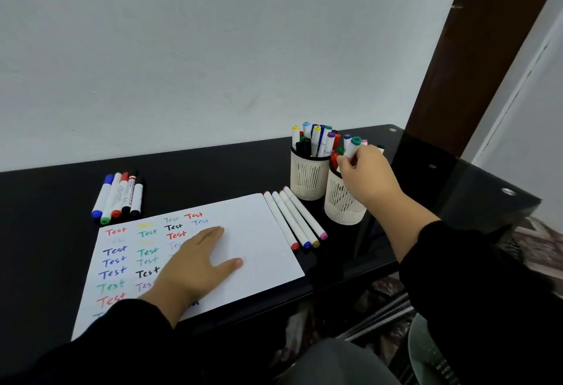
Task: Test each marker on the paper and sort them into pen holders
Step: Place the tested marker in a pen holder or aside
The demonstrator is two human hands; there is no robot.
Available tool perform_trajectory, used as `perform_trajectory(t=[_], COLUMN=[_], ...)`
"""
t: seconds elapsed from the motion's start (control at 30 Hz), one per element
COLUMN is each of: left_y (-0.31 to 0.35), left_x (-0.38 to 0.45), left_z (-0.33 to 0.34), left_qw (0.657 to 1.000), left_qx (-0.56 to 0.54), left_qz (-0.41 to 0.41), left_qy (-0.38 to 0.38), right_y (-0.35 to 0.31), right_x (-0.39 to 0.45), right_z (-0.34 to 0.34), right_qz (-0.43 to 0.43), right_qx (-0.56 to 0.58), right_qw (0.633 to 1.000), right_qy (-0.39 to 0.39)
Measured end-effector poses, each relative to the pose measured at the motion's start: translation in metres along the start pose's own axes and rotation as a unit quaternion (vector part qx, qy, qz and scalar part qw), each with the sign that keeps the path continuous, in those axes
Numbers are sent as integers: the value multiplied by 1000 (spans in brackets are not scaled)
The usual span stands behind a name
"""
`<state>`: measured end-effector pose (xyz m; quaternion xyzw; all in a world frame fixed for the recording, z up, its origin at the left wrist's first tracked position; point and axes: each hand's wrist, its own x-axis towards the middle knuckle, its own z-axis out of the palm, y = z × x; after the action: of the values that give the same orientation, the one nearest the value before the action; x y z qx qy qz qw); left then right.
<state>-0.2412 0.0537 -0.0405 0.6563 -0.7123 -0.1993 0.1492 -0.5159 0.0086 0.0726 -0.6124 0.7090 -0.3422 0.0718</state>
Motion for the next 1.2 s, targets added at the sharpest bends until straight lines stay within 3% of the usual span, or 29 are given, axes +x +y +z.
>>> perform_trajectory(t=[0.1,0.23,0.67,0.9,1.2], left_y=[0,0,1,3,11], left_x=[1,1,0,0,-2], left_z=[0,0,0,-2,-15], left_qw=[1000,1000,1000,1000,997], left_qx=[1,3,12,16,38], left_qz=[-1,-5,-6,-11,-23], left_qy=[4,2,-5,-10,-60], right_y=[-2,-3,-4,-7,-32], right_x=[-3,-2,8,12,-15], right_z=[4,7,10,3,-6], right_qz=[-18,-59,-50,-35,-176], right_qx=[31,-17,-137,-125,-142], right_qw=[999,998,989,991,974], right_qy=[23,33,-14,-38,14])
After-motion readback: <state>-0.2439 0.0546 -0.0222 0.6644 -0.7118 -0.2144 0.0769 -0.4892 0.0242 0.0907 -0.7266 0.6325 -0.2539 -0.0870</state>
